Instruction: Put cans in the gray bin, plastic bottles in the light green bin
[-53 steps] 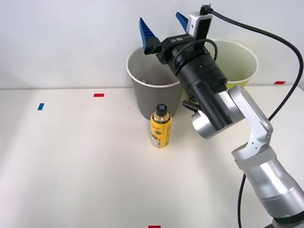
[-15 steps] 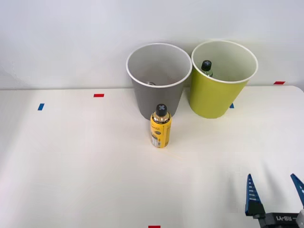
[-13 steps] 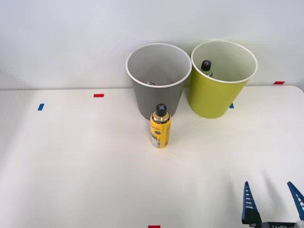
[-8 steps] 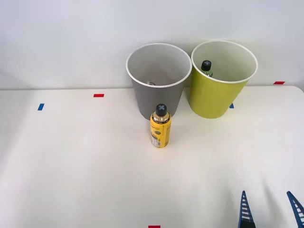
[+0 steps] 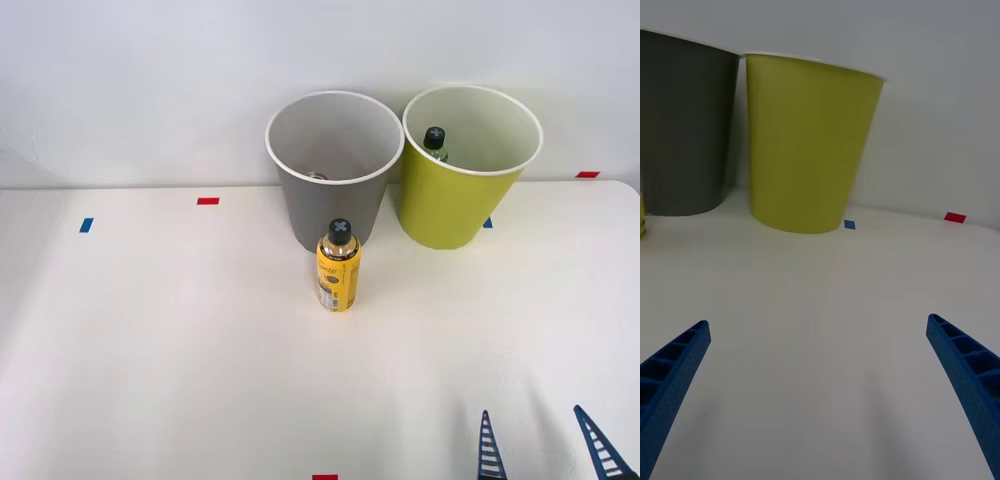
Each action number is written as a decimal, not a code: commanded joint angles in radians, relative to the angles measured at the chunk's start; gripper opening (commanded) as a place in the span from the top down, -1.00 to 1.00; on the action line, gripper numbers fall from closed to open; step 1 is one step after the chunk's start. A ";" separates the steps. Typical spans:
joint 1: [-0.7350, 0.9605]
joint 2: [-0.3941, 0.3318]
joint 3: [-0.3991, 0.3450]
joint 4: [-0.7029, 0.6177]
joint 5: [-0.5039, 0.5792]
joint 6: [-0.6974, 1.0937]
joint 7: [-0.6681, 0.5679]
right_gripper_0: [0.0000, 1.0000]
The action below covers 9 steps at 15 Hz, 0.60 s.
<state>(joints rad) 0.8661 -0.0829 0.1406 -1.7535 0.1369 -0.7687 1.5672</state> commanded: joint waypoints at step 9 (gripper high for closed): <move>0.017 -0.005 0.025 0.000 0.059 0.008 0.017 -1.00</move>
<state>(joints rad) 0.8823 -0.0890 0.1688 -1.7530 0.1958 -0.7614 1.5811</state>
